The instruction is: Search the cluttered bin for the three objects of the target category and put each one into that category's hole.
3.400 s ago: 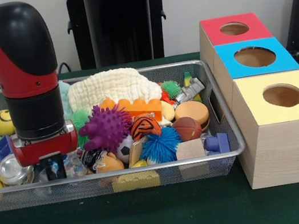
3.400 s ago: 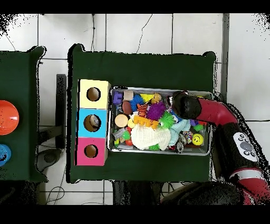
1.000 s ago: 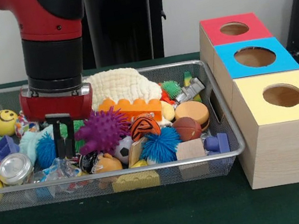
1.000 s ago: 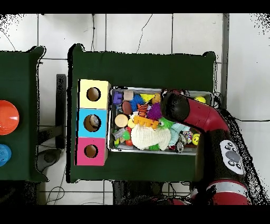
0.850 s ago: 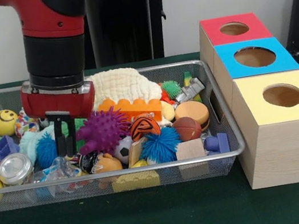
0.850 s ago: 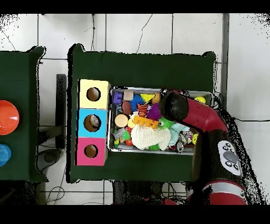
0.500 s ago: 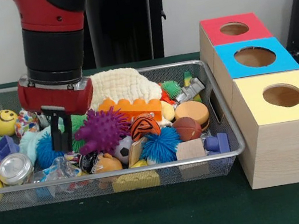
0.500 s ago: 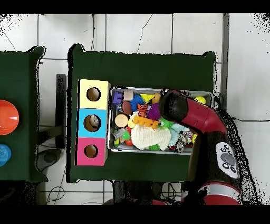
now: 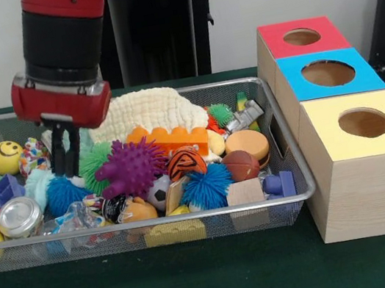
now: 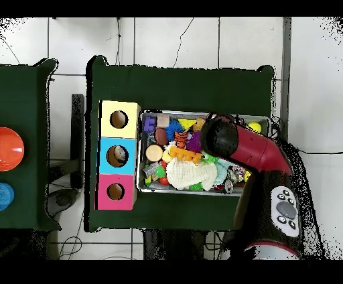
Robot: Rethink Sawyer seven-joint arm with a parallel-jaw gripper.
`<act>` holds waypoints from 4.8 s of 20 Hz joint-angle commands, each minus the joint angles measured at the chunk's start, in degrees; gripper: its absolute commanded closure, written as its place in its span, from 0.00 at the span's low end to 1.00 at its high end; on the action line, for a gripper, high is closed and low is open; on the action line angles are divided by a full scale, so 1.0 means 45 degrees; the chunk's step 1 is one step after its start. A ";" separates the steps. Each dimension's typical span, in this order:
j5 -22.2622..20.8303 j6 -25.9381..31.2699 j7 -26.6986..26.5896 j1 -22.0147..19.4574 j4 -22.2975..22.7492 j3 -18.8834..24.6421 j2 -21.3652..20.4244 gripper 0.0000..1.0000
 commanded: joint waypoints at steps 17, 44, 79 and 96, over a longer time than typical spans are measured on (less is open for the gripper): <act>-0.0103 0.0218 0.1037 -0.2128 0.0308 0.2994 0.1167 1.00; 0.0417 0.0879 0.2053 -0.1655 -0.0094 0.2861 0.1232 1.00; 0.0691 0.2709 0.2734 -0.1165 -0.0292 0.1372 0.0388 0.00; 0.1280 0.1504 0.2546 -0.1538 0.0017 0.1840 0.1292 0.00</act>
